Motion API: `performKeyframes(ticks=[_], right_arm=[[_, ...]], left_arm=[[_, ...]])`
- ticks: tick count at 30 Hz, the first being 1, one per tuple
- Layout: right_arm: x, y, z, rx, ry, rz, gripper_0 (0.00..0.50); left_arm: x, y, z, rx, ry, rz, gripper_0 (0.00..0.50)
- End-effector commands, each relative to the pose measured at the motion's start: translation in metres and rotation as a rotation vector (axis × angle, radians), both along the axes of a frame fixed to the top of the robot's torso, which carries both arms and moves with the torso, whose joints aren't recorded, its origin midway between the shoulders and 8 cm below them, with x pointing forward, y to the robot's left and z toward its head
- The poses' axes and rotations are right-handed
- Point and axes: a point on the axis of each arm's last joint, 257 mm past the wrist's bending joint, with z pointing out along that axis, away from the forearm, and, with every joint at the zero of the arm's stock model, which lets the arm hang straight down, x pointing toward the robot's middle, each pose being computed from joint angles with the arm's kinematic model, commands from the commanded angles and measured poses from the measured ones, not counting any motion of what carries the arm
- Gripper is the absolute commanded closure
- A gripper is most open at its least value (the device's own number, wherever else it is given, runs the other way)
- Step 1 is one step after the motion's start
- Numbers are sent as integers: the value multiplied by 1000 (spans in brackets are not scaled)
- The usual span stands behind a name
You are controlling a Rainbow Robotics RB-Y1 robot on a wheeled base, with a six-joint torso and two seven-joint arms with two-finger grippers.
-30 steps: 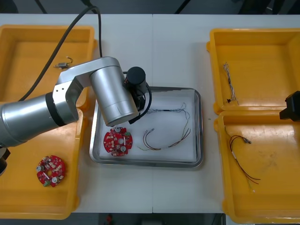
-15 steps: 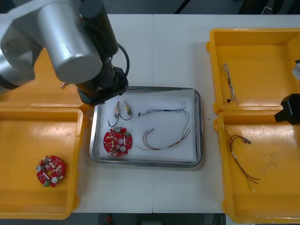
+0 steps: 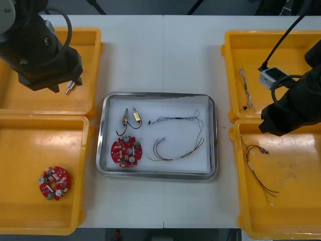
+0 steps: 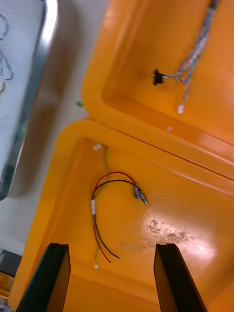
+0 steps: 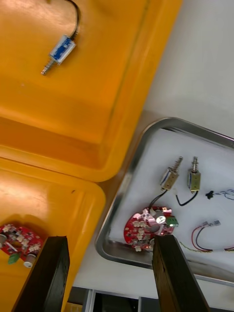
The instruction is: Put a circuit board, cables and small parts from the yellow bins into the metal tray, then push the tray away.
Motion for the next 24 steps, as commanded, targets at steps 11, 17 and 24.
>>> performKeyframes(ticks=[11,17,24], right_arm=[[-17,83,-5,-96,-39,531,0],[-28,113,-17,-158,-26,731,0],[-38,150,-33,-166,-39,859,0]], left_arm=[[-10,87,41,56,-69,-120,0],[-27,122,34,92,-68,-169,0],[-44,152,11,105,-49,-166,0]])
